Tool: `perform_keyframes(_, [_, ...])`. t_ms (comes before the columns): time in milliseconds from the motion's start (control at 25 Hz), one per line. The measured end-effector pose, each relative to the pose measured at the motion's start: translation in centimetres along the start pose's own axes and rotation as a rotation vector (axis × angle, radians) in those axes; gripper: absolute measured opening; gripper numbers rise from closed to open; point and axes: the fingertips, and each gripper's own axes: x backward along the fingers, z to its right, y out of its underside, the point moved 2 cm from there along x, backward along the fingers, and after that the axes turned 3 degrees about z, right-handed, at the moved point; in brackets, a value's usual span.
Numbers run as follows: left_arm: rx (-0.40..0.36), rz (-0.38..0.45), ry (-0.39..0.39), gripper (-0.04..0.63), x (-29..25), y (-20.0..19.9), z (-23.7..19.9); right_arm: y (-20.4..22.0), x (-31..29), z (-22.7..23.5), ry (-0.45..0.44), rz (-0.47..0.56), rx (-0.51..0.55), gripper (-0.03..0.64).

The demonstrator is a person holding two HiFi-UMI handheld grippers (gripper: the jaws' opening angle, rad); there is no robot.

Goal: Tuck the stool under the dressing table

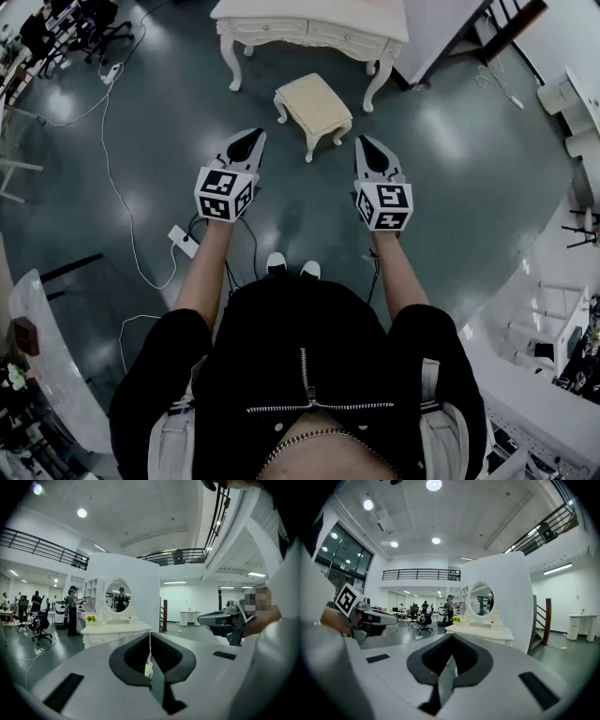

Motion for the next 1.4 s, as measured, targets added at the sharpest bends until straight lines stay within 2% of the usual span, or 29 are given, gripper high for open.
perform_keyframes(440, [-0.008, -0.016, -0.041, 0.023, 0.3, 0.7, 3.0, 1.3, 1.6, 1.7, -0.048, 0.017, -0.013, 0.008])
perform_keyframes(800, [0.026, -0.024, -0.062, 0.023, -1.6, 2.2, 0.8, 2.6, -1.3, 2.1, -0.072, -0.016, -0.025, 0.007])
perform_keyframes(1040, [0.037, -0.024, -0.049, 0.023, -4.9, 2.5, -4.5, 2.3, -7.5, 1.5, -0.069, -0.027, -0.026, 0.006])
perform_keyframes(1400, [0.029, -0.017, -0.005, 0.023, -10.7, 0.8, -16.9, -0.2, -20.4, -0.1, -0.036, -0.029, -0.016, 0.006])
